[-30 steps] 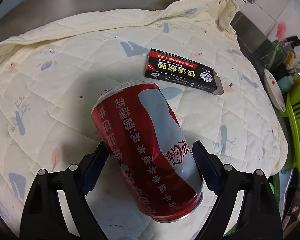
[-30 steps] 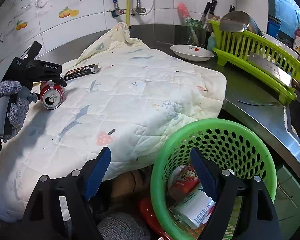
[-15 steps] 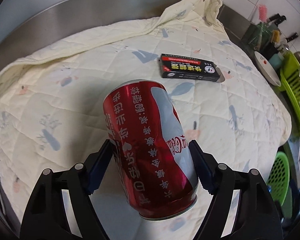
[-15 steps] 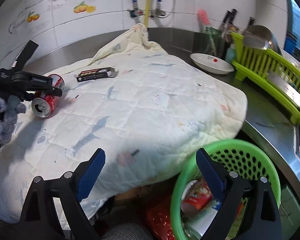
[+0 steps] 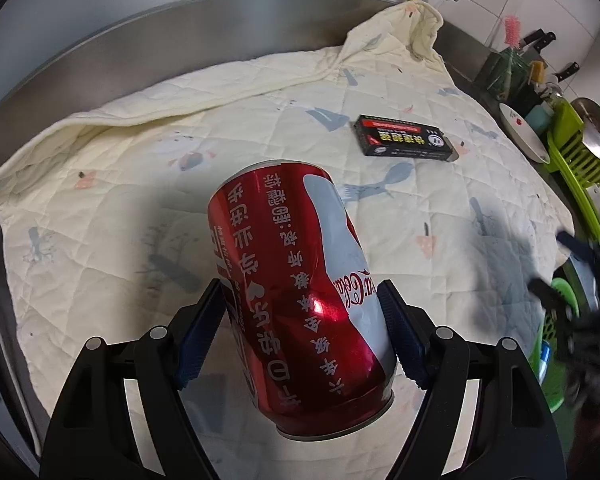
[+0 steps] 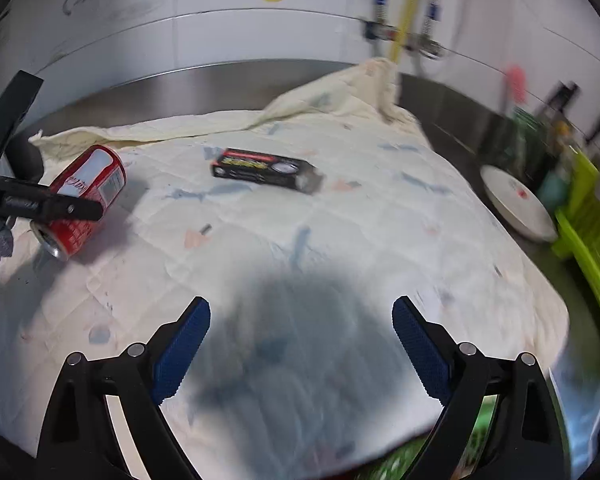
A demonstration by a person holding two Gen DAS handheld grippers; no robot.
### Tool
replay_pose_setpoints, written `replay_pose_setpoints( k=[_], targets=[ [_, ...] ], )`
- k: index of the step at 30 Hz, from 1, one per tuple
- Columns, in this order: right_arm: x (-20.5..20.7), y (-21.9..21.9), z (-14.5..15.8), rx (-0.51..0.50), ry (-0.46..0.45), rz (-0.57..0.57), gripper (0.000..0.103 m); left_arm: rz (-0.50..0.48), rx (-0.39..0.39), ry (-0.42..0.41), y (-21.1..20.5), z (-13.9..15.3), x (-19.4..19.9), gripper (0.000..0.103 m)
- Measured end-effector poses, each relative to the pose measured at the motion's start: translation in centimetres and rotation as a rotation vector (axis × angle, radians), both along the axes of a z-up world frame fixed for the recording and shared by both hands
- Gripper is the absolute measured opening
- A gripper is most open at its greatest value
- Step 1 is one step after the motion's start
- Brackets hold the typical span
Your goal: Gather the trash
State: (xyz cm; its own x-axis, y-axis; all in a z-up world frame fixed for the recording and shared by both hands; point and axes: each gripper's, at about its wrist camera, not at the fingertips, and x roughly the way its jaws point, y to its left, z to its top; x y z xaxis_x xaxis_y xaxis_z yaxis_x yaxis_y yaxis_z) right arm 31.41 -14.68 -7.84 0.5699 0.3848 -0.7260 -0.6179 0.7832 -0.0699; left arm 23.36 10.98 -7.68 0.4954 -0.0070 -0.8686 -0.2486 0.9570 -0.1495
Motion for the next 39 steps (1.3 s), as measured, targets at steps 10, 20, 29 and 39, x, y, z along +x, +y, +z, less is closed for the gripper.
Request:
replay_pose_setpoints(
  k=[10, 20, 29, 39],
  targets=[
    [7.2, 7.0, -0.6, -0.098, -0.028, 0.223, 0.089, 0.012, 0.005, 0.019, 2.1, -0.9, -0.4, 0.076],
    [14.5, 12.4, -3.0, -0.175, 0.024, 0.388, 0.089, -0.002, 0.039, 0.059, 3.0, -2.4, 0.6, 0.076],
    [16.7, 14.8, -4.3, -0.232, 0.056, 0.503, 0.089, -0.040, 0.056, 0.064, 3.1, -2.7, 1.2, 0.078],
    [17.1, 15.9, -4.4, -0.230, 0.102, 0.536, 0.079, -0.048, 0.044, 0.068, 3.5, -2.1, 2.0, 0.082]
  ],
)
